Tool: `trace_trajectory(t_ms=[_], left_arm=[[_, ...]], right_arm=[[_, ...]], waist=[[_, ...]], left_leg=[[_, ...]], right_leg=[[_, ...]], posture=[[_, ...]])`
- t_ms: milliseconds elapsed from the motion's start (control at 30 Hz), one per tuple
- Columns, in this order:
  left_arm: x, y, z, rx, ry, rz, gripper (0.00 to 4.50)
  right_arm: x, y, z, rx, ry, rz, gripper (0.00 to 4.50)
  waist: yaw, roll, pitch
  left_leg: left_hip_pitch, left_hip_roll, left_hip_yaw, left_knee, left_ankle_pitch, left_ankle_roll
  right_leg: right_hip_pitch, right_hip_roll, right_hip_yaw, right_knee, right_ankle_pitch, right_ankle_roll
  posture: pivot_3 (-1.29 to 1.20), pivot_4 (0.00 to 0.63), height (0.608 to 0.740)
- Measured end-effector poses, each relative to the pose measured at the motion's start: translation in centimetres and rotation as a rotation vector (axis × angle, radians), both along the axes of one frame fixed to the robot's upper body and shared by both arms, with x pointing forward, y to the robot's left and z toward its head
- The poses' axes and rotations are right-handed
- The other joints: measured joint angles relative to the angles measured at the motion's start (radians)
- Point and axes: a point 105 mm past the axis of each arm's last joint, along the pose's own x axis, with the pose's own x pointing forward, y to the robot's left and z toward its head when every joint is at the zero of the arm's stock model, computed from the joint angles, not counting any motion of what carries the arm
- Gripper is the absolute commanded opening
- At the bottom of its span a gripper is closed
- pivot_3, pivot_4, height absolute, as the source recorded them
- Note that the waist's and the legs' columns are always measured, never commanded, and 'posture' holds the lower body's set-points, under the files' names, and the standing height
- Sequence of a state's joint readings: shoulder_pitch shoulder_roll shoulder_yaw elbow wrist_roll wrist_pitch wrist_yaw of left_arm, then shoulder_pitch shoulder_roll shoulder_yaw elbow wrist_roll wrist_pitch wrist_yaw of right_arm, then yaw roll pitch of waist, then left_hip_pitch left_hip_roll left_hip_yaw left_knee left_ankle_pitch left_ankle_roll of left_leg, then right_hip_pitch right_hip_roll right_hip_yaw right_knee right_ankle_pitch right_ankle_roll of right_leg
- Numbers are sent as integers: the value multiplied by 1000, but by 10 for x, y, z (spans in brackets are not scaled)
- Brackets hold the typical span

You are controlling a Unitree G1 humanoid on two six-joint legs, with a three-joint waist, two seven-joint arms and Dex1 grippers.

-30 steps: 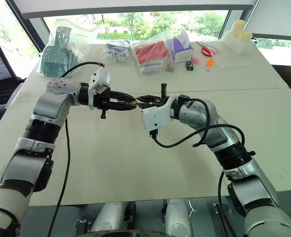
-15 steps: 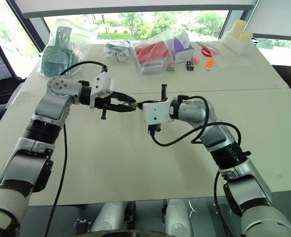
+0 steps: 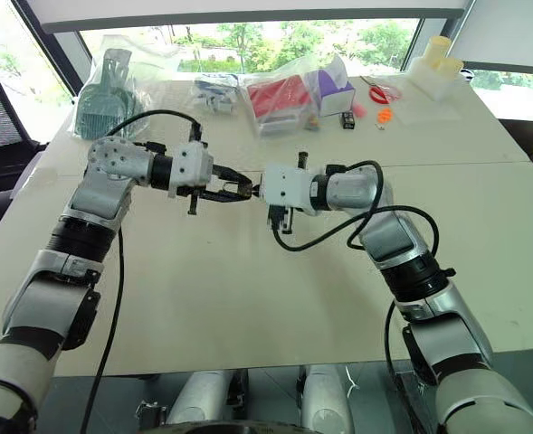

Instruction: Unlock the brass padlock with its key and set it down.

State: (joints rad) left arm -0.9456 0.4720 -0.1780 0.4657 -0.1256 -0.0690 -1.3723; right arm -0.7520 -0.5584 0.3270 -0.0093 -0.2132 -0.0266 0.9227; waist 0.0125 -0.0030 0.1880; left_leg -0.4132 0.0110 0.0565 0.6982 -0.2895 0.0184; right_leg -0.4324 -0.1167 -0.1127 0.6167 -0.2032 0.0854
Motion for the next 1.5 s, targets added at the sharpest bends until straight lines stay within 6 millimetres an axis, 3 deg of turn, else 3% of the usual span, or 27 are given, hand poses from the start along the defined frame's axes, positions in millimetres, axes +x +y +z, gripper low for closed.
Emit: trace_trajectory(t_ms=[33, 100, 267, 500, 833, 933, 1133, 1500], left_arm=[[0, 0, 1, -31, 58, 5, 743], [0, 1, 4, -59, 140, 8, 743], [-5, 0, 5, -74, 277, -27, 743], [-13, 5, 6, -56, 398, -71, 743], [-16, 6, 8, -49, 420, -81, 743], [-16, 6, 8, -49, 419, -82, 743], [-18, 5, 15, -63, 398, -99, 743], [-20, 4, 17, -60, 410, -94, 743]], right_arm=[[-1, -1, 2, -38, -88, 23, 618], [-3, -4, -2, -95, -208, 67, 1322], [-8, -8, -11, -55, -403, 161, 3814], [-21, -8, 7, 49, -622, 298, 3814], [-23, -2, 11, 57, -685, 367, 3814], [-23, 0, 10, 56, -680, 380, 2926], [-24, 1, 2, 39, -653, 400, 21], [-24, 1, 3, 47, -644, 401, 21]], waist=[[-1, 0, 0], [-5, 0, 0], [-10, 0, 0], [-24, -1, 1], [-24, -1, 1], [-25, -1, 1], [-25, -1, 1], [-25, -1, 1]], left_leg=[[0, 0, 0, 0, 0, 0], [0, 0, 0, 0, 0, 0], [0, 0, 4, 0, 3, -6], [1, 0, 3, 0, 4, -6], [1, 0, 2, 0, 3, -5], [1, 0, 2, 0, 3, -5], [1, 1, 2, 0, 3, -5], [1, 1, 2, 0, 3, -5]], right_leg=[[0, 0, 0, 0, 0, 0], [0, 0, 0, 0, 0, 0], [0, 0, 0, 1, 0, 0], [0, 0, 1, 1, 0, 0], [0, 0, 2, 1, 0, 0], [0, 0, 2, 1, 0, 0], [0, 0, 2, 1, 0, 0], [0, 0, 3, 1, 0, 0]], posture=[[0, 150, 740], [0, 150, 740], [0, 150, 740], [0, 150, 740], [0, 150, 740], [0, 150, 740], [0, 150, 740], [0, 150, 740]])
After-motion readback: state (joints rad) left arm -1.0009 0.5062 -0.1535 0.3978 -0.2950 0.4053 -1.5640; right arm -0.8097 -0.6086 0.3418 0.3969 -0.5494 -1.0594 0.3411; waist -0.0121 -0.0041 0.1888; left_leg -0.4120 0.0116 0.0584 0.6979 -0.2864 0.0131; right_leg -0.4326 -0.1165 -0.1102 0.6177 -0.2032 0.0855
